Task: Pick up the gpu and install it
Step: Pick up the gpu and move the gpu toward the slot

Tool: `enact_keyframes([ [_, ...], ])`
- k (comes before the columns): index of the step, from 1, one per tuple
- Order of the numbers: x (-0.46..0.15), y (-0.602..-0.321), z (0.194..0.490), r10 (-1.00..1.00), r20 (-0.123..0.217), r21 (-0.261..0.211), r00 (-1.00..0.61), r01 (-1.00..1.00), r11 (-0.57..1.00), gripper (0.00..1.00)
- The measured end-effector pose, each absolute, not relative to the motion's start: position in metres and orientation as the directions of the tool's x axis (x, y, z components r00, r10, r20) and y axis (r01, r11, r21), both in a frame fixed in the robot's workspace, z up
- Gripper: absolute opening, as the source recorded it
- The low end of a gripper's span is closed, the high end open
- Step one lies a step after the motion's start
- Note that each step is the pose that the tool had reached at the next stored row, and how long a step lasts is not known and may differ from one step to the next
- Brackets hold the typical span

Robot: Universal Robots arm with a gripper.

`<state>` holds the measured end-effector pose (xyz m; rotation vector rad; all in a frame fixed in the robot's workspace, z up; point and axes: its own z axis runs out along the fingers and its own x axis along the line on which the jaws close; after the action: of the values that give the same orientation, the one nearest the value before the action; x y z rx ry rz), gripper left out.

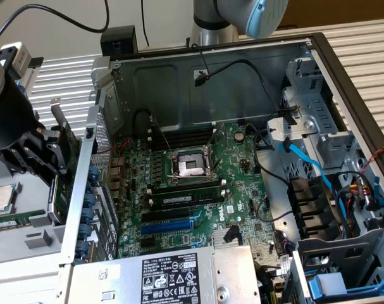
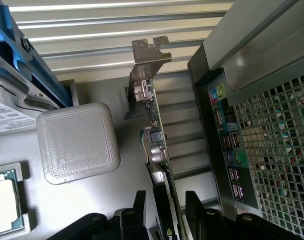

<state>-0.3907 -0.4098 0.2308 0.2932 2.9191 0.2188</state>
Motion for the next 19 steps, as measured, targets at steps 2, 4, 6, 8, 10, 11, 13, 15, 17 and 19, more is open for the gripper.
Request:
enact_keyframes([
  [2,-0.3907,-0.4098,0.2308,0.211,-0.182,0.166,-0.960,0.181,0.969,0.41],
  [4,-0.3905,-0.4097,0.2308,0.211,-0.182,0.166,-0.960,0.181,0.969,0.41],
  [6,-0.3890,-0.4099,0.2308,0.211,-0.179,0.165,-0.961,0.181,0.969,0.41],
  [8,-0.3878,-0.4099,0.2308,0.211,-0.178,0.165,-0.961,0.182,0.969,0.41],
  [10,-0.3877,-0.4099,0.2308,0.211,-0.177,0.165,-0.961,0.182,0.969,0.41],
  [11,-0.3877,-0.4099,0.2308,0.211,-0.177,0.165,-0.961,0.182,0.969,0.41],
  [13,-0.3877,-0.4099,0.2308,0.211,-0.177,0.165,-0.961,0.182,0.969,0.41],
  [15,-0.3877,-0.4099,0.2307,0.211,-0.177,0.165,-0.961,0.182,0.969,0.41],
  [17,-0.3877,-0.4099,0.2308,0.211,-0.177,0.165,-0.961,0.182,0.969,0.39],
  [19,-0.3876,-0.4099,0.2308,0.211,-0.177,0.165,-0.961,0.182,0.969,0.33],
])
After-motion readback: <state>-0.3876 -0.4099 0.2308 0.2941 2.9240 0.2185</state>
